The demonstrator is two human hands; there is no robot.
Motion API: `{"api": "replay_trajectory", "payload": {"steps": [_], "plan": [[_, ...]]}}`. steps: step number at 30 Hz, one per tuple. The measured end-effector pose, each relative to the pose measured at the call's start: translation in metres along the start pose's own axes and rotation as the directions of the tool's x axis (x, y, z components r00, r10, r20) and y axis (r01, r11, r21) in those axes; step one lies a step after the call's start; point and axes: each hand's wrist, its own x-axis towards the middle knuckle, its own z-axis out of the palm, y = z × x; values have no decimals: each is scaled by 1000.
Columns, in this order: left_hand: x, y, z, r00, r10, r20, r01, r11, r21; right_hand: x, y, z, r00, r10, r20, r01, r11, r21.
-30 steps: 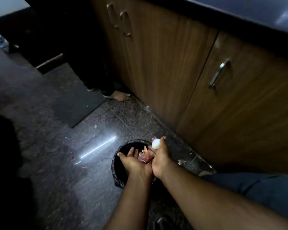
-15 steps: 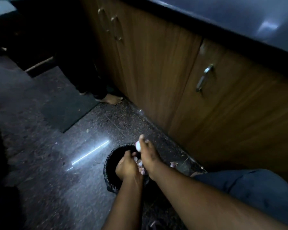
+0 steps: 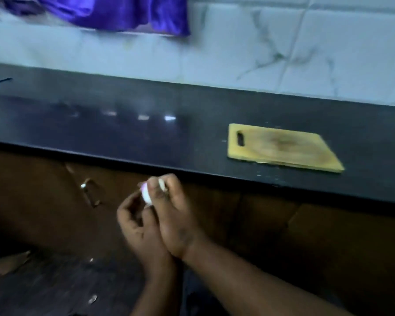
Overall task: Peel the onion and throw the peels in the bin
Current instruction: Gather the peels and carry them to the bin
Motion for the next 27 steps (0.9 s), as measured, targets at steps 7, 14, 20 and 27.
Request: {"api": "replay_trajectory", "payload": {"steps": [7,14,20,27], "plan": [[-67,32,150,816,125,564,-96,992,-81,17,-76,-191,875,-233,-425,235,971,-48],[-47,26,242,727,-318,608,321,941,108,86,-72,-316,886,-9,-463,6,1000,-7],[-47,24,266,736,-378,562,315,925,211,125,-64,-306,937,81,-339,-106,993,-55],[-54,23,263,645,-428,633,459,879,128,107,-58,-242,937,186,-296,-136,974,181]]}}
